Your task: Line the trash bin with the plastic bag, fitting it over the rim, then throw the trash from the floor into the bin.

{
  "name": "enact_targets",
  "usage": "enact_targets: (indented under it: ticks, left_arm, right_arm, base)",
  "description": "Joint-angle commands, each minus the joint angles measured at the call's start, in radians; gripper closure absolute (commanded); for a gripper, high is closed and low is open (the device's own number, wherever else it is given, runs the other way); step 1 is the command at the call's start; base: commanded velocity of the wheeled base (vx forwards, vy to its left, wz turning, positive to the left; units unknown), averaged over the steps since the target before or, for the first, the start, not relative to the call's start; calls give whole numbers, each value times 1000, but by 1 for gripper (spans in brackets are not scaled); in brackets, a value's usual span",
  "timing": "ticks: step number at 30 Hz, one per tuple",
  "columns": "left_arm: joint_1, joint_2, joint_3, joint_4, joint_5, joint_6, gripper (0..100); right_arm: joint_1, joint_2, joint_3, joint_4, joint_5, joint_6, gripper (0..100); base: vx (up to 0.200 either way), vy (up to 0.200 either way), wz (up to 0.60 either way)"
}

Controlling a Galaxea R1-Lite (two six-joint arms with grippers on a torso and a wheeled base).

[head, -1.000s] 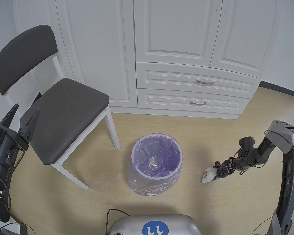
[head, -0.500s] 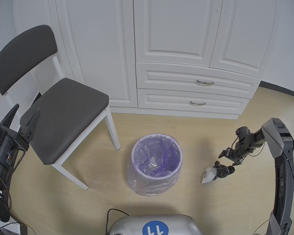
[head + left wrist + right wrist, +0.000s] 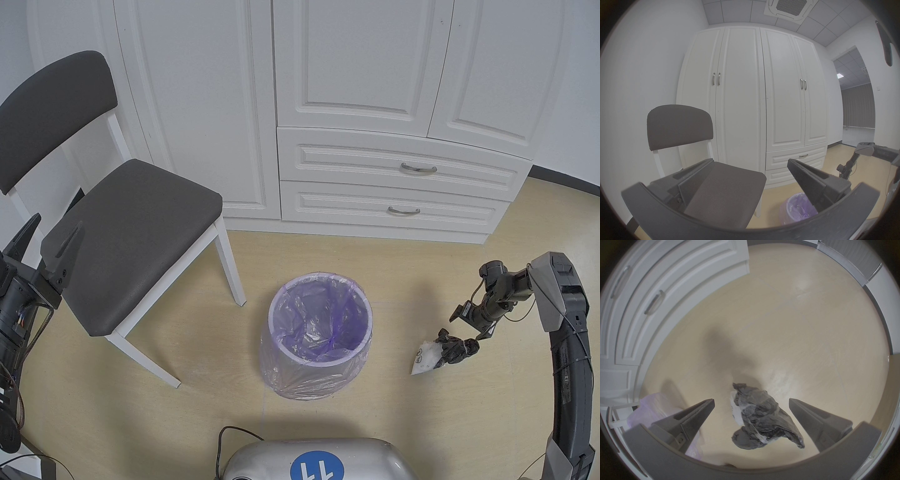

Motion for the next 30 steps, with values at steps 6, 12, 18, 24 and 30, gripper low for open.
enact_targets:
  ticks: [6, 12, 18, 24, 30]
  left_arm:
    - [-1, 2, 8, -1, -1, 0, 0]
    - [-4, 5, 11, -1, -1, 0, 0]
    - [-13, 8, 14, -1, -1, 0, 0]
    - [-13, 16, 18, -1, -1, 2, 0]
    - [-13, 16, 18, -1, -1, 2, 0]
  right_arm:
    - [-2, 67, -94, 105, -20, -9, 0]
    - [9, 90, -94, 179, -8, -93, 0]
    - [16, 98, -94, 177, -9, -151, 0]
    - [18, 104, -94, 176, -9, -187, 0]
    - [16, 104, -94, 165, -9, -187, 100]
  base:
    - [0, 0, 0]
    - [0, 0, 0]
    - [0, 0, 0]
    - [0, 0, 0]
    - [0, 0, 0]
